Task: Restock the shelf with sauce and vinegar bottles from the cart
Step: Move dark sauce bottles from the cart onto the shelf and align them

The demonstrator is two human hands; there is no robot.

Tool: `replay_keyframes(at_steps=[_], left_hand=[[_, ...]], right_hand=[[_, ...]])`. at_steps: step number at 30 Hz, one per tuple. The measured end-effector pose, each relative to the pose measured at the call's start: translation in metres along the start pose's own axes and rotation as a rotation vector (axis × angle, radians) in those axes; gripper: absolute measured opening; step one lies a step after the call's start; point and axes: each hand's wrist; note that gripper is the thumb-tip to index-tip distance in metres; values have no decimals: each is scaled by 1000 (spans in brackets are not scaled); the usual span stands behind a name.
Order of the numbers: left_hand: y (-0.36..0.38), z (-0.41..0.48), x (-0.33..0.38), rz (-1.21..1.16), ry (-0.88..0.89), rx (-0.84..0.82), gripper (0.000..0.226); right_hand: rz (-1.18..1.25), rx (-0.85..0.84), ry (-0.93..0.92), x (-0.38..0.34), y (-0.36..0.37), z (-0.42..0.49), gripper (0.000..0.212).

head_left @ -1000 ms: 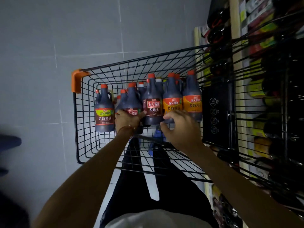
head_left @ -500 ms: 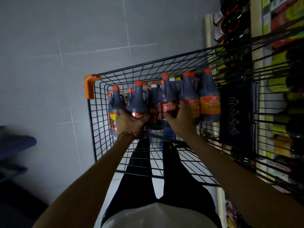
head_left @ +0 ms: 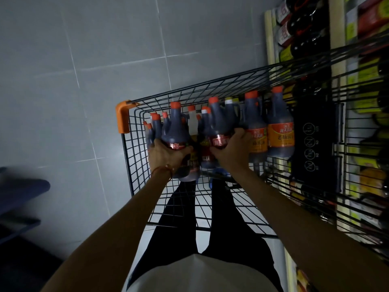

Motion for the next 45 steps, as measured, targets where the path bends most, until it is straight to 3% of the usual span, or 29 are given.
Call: replay_keyframes(at_steps=[4,7,9,14,20,24,30,41,45], left_hand=[[-5,-3,-2,10,32,-5,109],[-9,-6,0,32,63,-12,99],[-10,-6,0,39,92,-26,89],[-11,-6,-3,69,133,-51,101],[-26,-15,-10,82,223,-22,92],[-39,-30,-4,77,295,-26,96],[-51,-73,13,119,479,2,107],[-18,-204,26,175,804,-60,93],[2,-260,9,149,974,-97,79]], right_hand=[[77,-3,-45,-7,4,-7,101],[-3,-62,-59,-3,2,3,114],[0,-105,-54,-2,0,5,111],[133,-108,-31,3,-1,6,103],[429,21,75,9,-17,-35,102],[509,88,128,14,-40,-77,78],[584,203,108,25,-73,-133,88],[695,477,44,75,-129,-249,95],[739,595,3,107,-143,-312,86]])
Point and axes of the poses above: each hand's wrist, its own z-axis towards the middle knuckle, its own y-axis out of the palm, x = y × z, and after that the axes turned 6 degrees about -y, right-handed
